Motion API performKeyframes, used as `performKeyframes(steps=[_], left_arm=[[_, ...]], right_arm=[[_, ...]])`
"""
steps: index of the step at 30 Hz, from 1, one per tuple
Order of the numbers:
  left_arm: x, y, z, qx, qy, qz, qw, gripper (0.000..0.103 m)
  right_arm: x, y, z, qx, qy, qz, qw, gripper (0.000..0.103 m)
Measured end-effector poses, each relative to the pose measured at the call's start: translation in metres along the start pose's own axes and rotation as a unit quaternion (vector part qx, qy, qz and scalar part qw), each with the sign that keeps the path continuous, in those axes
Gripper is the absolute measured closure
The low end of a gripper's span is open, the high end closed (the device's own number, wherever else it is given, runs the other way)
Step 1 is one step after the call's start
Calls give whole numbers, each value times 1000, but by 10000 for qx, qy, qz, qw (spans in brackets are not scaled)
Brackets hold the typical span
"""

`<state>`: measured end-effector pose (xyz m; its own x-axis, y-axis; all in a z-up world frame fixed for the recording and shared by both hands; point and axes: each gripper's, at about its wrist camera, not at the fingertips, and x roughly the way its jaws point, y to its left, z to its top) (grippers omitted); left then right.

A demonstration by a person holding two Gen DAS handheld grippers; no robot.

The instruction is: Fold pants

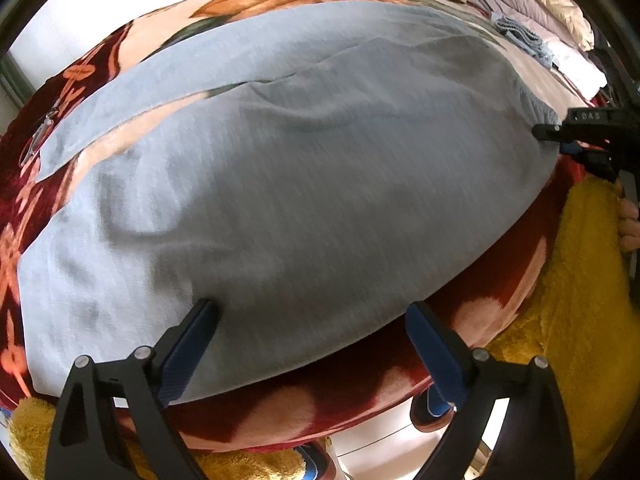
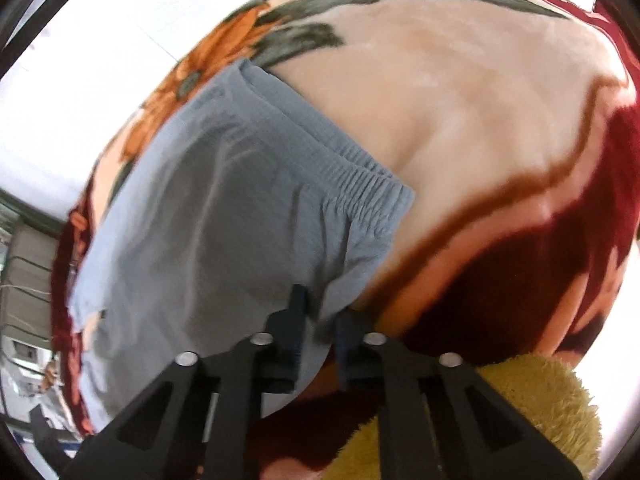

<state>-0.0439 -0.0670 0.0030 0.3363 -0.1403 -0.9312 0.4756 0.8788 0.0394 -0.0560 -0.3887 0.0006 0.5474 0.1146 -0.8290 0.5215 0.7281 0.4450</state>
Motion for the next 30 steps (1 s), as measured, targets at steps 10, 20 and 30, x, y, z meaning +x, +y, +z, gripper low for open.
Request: performKeyframes(steps=[10, 20, 30], left_arm=[[-13, -1, 0, 50, -181, -6, 9998, 6], [-15, -4, 0, 82, -194, 5, 9998, 6], [-16, 26, 1, -392, -309, 596, 9970, 30]], right_arm=[[-38, 18, 0, -402, -545, 344, 9971, 96], [-66, 31, 4, -556, -843, 548, 9934, 96], [-71, 36, 4, -632, -841, 528, 9930, 96]])
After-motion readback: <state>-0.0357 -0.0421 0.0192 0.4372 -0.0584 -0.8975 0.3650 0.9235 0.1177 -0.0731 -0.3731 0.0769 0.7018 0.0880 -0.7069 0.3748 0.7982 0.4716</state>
